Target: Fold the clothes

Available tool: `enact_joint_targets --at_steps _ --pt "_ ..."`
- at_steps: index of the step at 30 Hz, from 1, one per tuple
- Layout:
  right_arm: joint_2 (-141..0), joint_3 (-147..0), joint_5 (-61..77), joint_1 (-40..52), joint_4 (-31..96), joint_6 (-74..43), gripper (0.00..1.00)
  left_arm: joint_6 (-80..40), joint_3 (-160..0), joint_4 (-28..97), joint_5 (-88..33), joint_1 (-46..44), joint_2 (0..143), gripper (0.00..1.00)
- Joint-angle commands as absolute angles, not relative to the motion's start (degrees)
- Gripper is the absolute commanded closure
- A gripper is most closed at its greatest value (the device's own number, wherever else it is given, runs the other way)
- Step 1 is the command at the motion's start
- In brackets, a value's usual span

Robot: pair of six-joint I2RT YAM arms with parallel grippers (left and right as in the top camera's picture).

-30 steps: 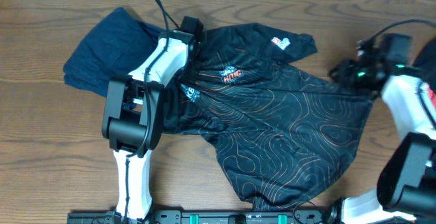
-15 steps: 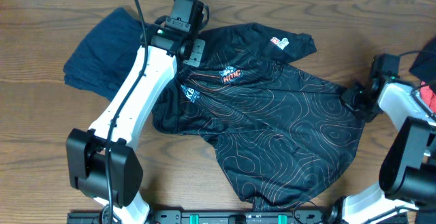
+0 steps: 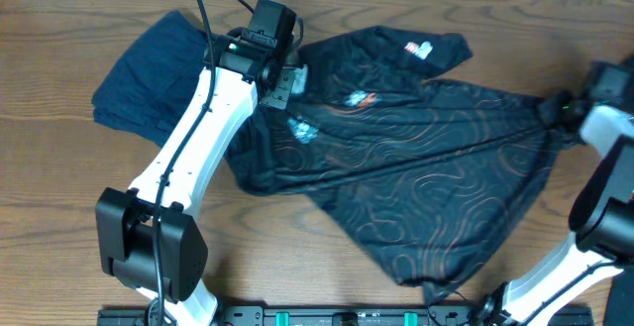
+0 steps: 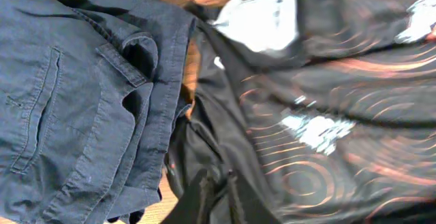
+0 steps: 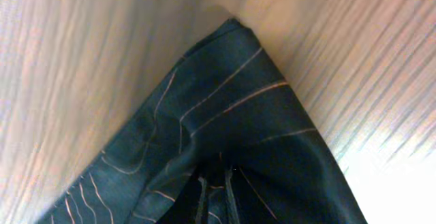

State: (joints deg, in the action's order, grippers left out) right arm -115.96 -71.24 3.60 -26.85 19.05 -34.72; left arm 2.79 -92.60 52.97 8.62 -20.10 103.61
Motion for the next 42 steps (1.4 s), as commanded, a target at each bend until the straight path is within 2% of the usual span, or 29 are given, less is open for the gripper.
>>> enact_joint_targets --at_steps 1,3,4,7,9,13,17,20,22,27,30,34,36,39,42 --pt "-118.9 -78.1 5.7 -30.1 22.0 -28.5 0.93 1.8 -93.0 53.3 9.5 -20.2 103.1 0.85" --pt "-118.9 -83.0 6.7 -30.8 25.0 -27.0 0.96 1.8 -93.0 53.3 9.5 -20.2 103.1 0.85" --pt "-118.8 -85.2 8.1 -31.0 26.5 -25.3 0.94 1.8 -93.0 53.3 9.5 -20.2 103.1 0.83" --pt "-118.2 -92.0 14.1 -31.5 34.3 -19.6 0.73 1.8 -93.0 53.5 9.5 -20.2 103.1 0.77" --pt "-117.5 -95.8 18.1 -31.7 41.5 -17.1 0.67 1.6 -93.0 53.8 9.3 -20.3 103.1 0.73" --pt "-115.3 -99.0 22.5 -31.1 57.8 -15.9 0.66 1.7 -93.0 54.3 2.1 -20.3 103.1 0.67" --pt "-115.0 -96.2 17.0 -29.3 70.8 -15.6 0.63 1.7 -93.0 54.2 1.0 -20.3 103.1 0.64" --pt "-115.0 -89.1 14.0 -27.9 70.8 -15.6 0.60 1.7 -93.0 54.4 1.0 -20.3 103.1 0.64" --pt "-115.0 -82.6 10.4 -27.8 65.8 -16.7 0.60 1.7 -93.0 54.4 1.0 -20.3 103.1 0.64" --pt "-115.0 -70.9 11.1 -29.2 50.6 -19.7 0.71 1.7 -93.0 54.7 1.0 -20.3 103.1 0.64" --pt "-115.0 -68.4 10.0 -30.1 46.2 -19.8 0.75 1.7 -93.0 55.1 1.0 -20.3 103.1 0.64" --pt "-115.0 -69.2 -5.1 -32.2 44.7 -23.4 0.93 1.7 -93.0 55.2 1.0 -20.3 103.1 0.63" --pt "-115.0 -71.5 -9.1 -33.7 44.3 -23.7 0.95 1.7 -93.0 55.2 1.0 -20.3 103.1 0.62" --pt "-115.0 -76.0 -8.0 -35.2 45.0 -22.9 0.96 1.7 -93.0 55.2 1.0 -20.3 103.1 0.62" --pt "-115.0 -80.9 -5.5 -35.6 47.7 -19.4 0.92 1.7 -93.0 55.3 1.0 -20.3 103.1 0.58"
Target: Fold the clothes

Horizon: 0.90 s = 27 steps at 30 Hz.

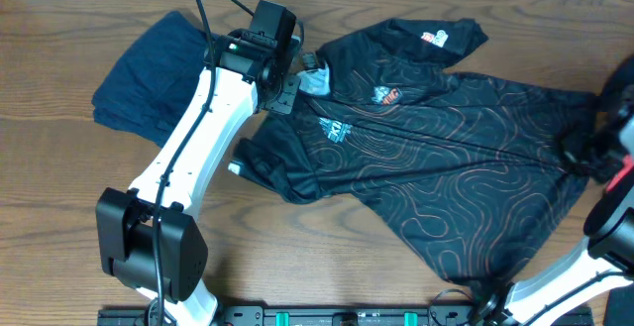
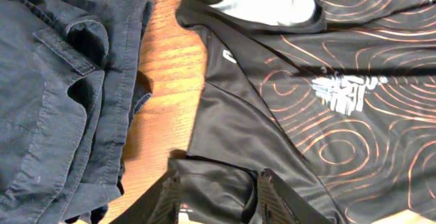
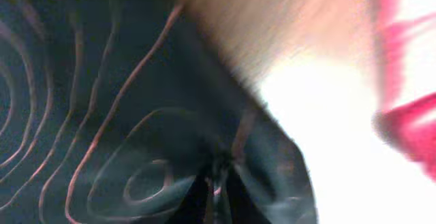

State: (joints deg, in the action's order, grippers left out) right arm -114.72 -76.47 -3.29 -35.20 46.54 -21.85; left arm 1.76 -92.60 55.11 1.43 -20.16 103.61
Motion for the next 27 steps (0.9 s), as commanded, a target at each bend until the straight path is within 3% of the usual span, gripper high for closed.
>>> enact_joint_targets --at_steps 1,4,8,12,18,25,27 --pt "-115.0 -82.5 -4.4 -35.6 49.1 -18.3 0.87 1.7 -93.0 55.4 1.0 -20.3 103.1 0.58" --pt "-114.6 -88.7 3.3 -35.6 54.8 -17.4 0.68 1.7 -93.0 56.7 1.0 -20.3 103.1 0.56" --pt "-112.1 -94.6 17.6 -35.5 61.6 -12.9 0.61 1.5 -92.5 62.2 -1.7 -20.3 103.1 0.56" --pt "-107.3 -95.4 25.4 -34.7 65.5 -10.9 0.58 -1.1 -87.4 61.1 -2.2 -20.0 103.1 0.47" --pt "-99.5 -95.4 28.9 -31.7 73.3 -7.6 0.57 -2.3 -73.7 49.9 -2.2 -18.1 104.2 0.43" --pt "-94.3 -95.3 26.3 -25.9 79.2 -5.9 0.55 -2.9 -66.8 44.2 -1.8 -13.0 104.6 0.42" --pt "-94.0 -95.3 25.4 -24.2 80.3 -5.4 0.55 -2.9 -64.7 41.3 -2.0 -11.7 104.6 0.47"
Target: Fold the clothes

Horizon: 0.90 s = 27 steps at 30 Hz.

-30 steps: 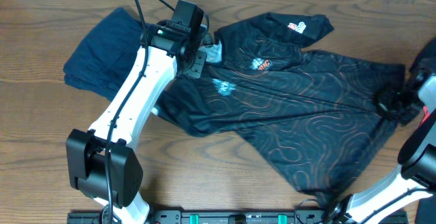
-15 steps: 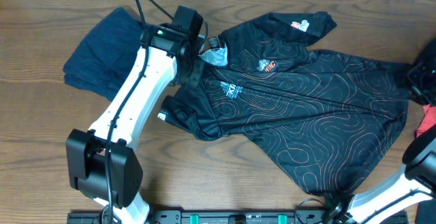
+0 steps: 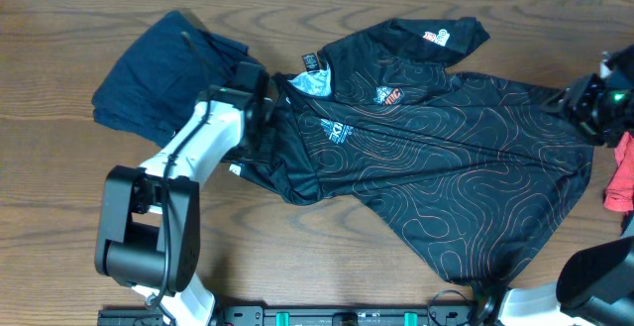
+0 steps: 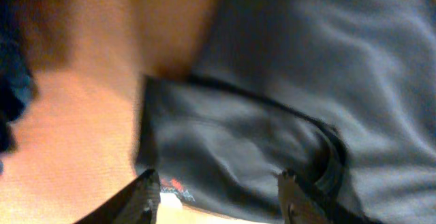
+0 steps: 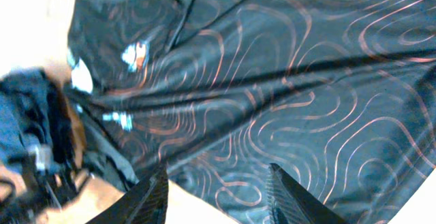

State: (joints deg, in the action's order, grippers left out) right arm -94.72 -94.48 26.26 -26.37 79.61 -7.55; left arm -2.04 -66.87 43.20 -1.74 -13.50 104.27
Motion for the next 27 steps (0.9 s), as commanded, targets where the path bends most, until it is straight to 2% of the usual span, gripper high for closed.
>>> enact_joint_targets --at_steps 1,2,7,9,15,22,27 --pt "-94.0 -95.2 25.1 -23.3 80.9 -5.4 0.55 -2.9 -63.3 39.5 -2.2 -11.2 104.6 0.53" --pt "-94.0 -94.9 24.6 -22.5 81.1 -5.4 0.55 -2.9 -61.9 37.9 -2.5 -10.9 104.7 0.59" --pt "-94.0 -92.0 23.1 -19.4 81.0 -5.5 0.54 -2.9 -56.5 34.5 -2.7 -10.6 104.7 0.76" --pt "-94.0 -90.0 22.4 -18.6 79.9 -5.5 0.53 -3.0 -56.0 36.2 -1.4 -10.3 104.7 0.94" --pt "-94.0 -79.0 22.2 -17.6 72.6 -6.2 0.49 -17.2 -56.1 45.8 10.2 -5.3 104.7 0.94" --pt "-94.0 -64.5 19.5 -17.6 57.0 -10.2 0.48 -20.0 -56.1 54.1 11.6 3.7 103.4 0.94" --pt "-94.0 -58.7 17.6 -17.6 45.9 -12.1 0.46 -20.1 -56.1 54.9 10.9 5.2 102.5 0.94"
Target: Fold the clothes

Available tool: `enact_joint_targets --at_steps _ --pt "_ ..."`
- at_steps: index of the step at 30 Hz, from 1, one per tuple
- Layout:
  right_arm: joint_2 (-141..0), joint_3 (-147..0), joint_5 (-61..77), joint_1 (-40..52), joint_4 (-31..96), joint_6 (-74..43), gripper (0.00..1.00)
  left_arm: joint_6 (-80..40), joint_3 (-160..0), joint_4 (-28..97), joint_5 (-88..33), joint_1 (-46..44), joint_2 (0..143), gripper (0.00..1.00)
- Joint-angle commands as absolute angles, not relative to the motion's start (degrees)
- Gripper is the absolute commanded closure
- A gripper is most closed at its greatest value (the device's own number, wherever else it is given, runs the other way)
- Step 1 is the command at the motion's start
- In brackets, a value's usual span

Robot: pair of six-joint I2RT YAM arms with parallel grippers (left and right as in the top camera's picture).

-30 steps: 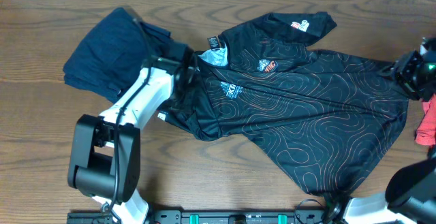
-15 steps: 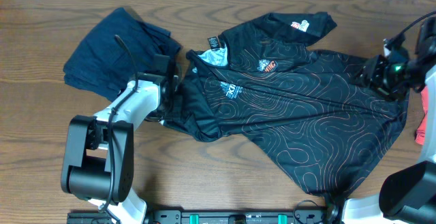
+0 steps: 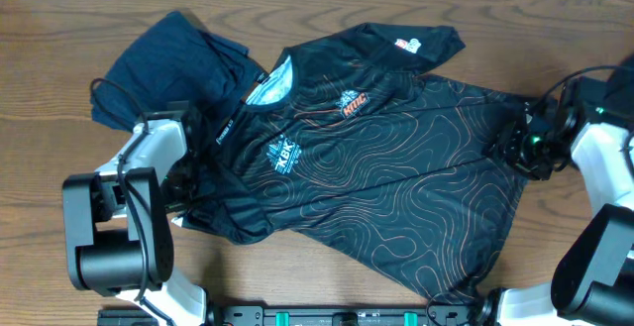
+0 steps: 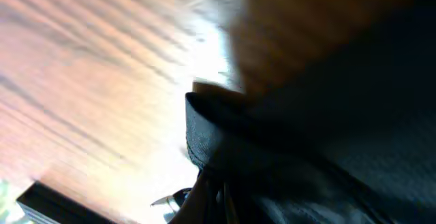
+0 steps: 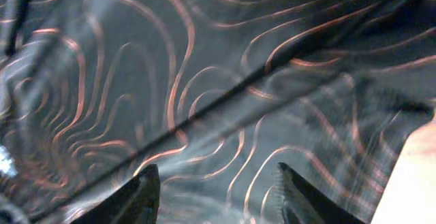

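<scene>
A black jersey [image 3: 396, 177] with orange contour lines lies spread face up across the table, collar toward the upper left. My left gripper [image 3: 181, 182] sits at its left sleeve edge. In the left wrist view that gripper [image 4: 218, 200] is shut on a fold of the dark fabric [image 4: 327, 115]. My right gripper [image 3: 522, 146] hovers at the jersey's right edge. In the right wrist view it [image 5: 221, 197] is open, with the patterned cloth [image 5: 204, 81] below and between its fingers.
Folded dark blue trousers [image 3: 163, 58] lie at the upper left, touching the jersey's collar area. The jersey's hem reaches the front edge of the wooden table [image 3: 59, 167] at the lower right.
My left gripper has shut on the jersey's left sleeve, and the jersey now lies further left, its collar against the trousers. The right gripper, still open, has moved from the far right onto the jersey's right edge.
At first both grippers were shut on the bunched jersey, stretched between them. Then the left was open and the jersey lay flatter, the right still shut on its edge. Then both were open. Now the left is shut on the sleeve and the jersey sits further left.
</scene>
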State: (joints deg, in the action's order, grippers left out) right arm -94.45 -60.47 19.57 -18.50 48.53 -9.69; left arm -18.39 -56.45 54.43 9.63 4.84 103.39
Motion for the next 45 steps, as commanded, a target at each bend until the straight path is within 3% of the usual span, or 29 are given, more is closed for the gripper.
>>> enact_joint_targets --at_steps 1,3,8,12,17,21,25,29,32,38,45 --pt "-94.0 -57.7 16.2 -17.6 43.9 -13.5 0.46 -20.1 -56.1 54.9 10.9 5.1 102.3 0.94" --pt "-94.0 -55.3 12.0 -17.6 39.9 -17.0 0.48 -20.0 -56.1 54.9 10.5 5.0 102.0 0.85" --pt "-94.7 -48.5 1.3 -17.6 35.5 -28.9 0.74 -18.5 -56.8 55.1 6.8 5.0 100.1 0.59" --pt "-97.1 -44.1 0.5 -17.7 30.8 -33.1 0.87 -17.4 -59.2 57.1 3.5 5.0 97.4 0.47" --pt "-100.0 -44.8 -13.8 -20.7 29.1 -36.9 0.96 -15.7 -62.6 60.2 -0.3 5.0 91.8 0.39" --pt "-100.0 -50.3 -15.0 -24.9 29.5 -32.0 0.96 -14.9 -63.3 60.3 -2.5 5.0 86.6 0.31" --pt "-100.0 -57.8 -11.7 -29.2 31.1 -27.7 0.96 -14.8 -63.3 59.7 -5.1 4.9 82.8 0.30" --pt "-100.0 -65.0 -6.5 -30.7 34.6 -20.2 0.79 -12.9 -63.3 58.8 -8.1 4.1 81.5 0.30" --pt "-99.9 -71.4 5.1 -30.6 41.9 -17.0 0.66 -10.8 -63.2 57.8 -11.5 2.0 81.6 0.31" --pt "-99.6 -75.6 25.1 -30.0 50.3 -12.9 0.62 -10.5 -60.0 53.2 -10.9 -2.7 83.0 0.29" --pt "-99.6 -75.6 26.5 -27.9 55.5 -10.0 0.61 -10.5 -53.4 48.0 -11.2 -2.9 90.3 0.35"
